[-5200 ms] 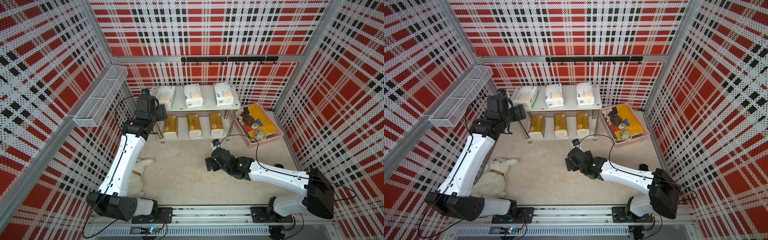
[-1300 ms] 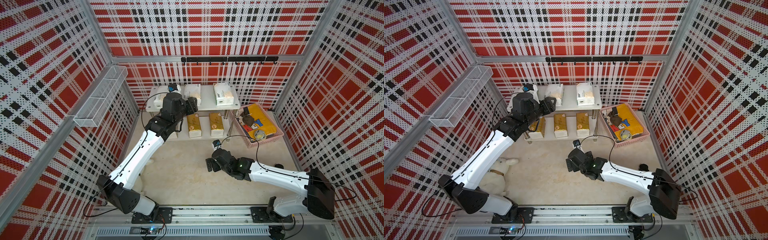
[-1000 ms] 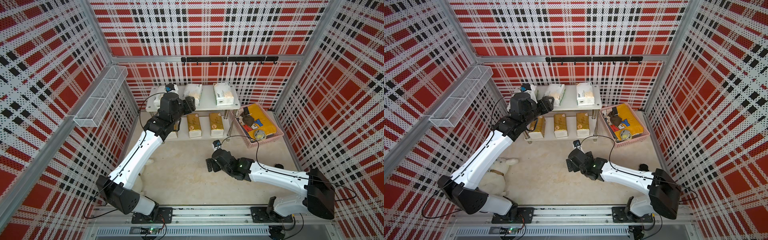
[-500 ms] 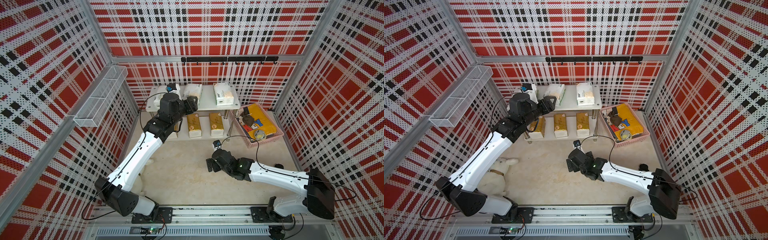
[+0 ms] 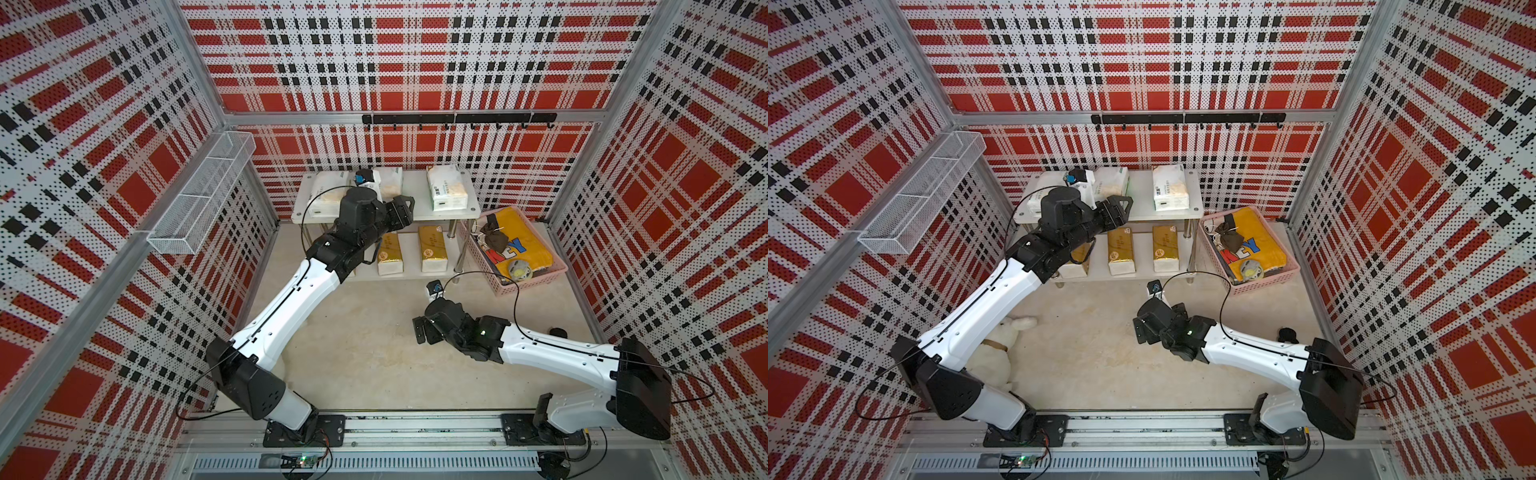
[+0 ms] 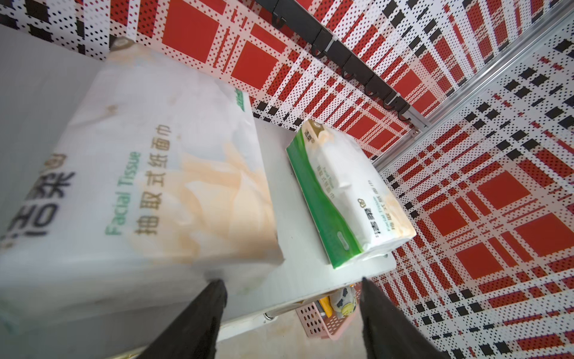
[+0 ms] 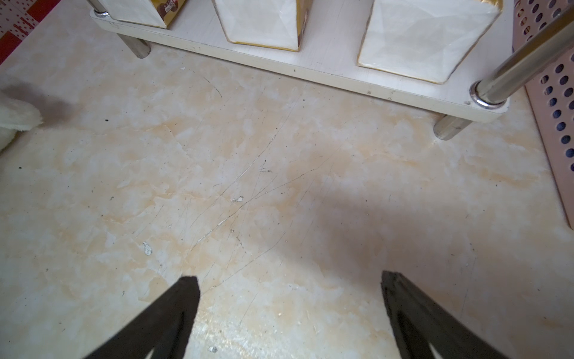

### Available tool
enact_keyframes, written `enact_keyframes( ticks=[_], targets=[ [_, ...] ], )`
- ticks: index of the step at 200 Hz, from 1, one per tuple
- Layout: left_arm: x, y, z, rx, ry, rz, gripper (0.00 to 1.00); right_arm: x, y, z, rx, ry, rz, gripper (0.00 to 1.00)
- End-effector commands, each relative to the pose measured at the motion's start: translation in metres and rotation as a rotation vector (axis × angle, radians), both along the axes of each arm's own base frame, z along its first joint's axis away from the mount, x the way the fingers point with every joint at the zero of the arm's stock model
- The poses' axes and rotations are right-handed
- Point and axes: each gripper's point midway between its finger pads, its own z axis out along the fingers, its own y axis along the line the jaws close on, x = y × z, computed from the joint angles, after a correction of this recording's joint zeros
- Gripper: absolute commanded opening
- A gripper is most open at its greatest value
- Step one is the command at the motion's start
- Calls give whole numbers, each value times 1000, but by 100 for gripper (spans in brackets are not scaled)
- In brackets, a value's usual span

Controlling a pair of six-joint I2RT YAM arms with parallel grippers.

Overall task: Place the tissue boxes on the shelf by color
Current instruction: Adjust the box of tissues on the shelf.

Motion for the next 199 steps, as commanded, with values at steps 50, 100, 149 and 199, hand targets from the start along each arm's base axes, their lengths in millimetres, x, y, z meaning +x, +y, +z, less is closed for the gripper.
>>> enact_keyframes(
  ticks=[50,100,149,199],
  targets=[
    [0,-6,24,-32,-54,-14,72,-1,-4,6,8,-26,-11,100],
    [-14,0,34,-45,-68,-16,72,2,-1,10,7,-35,-10,100],
    [-35,-4,40,-30,-71,-17,72,7,-6,20,-17,-68,-35,100],
    [-78,2,-25,276,48,115,75,23,-36,43,-86,-139,-98,100]
  ],
)
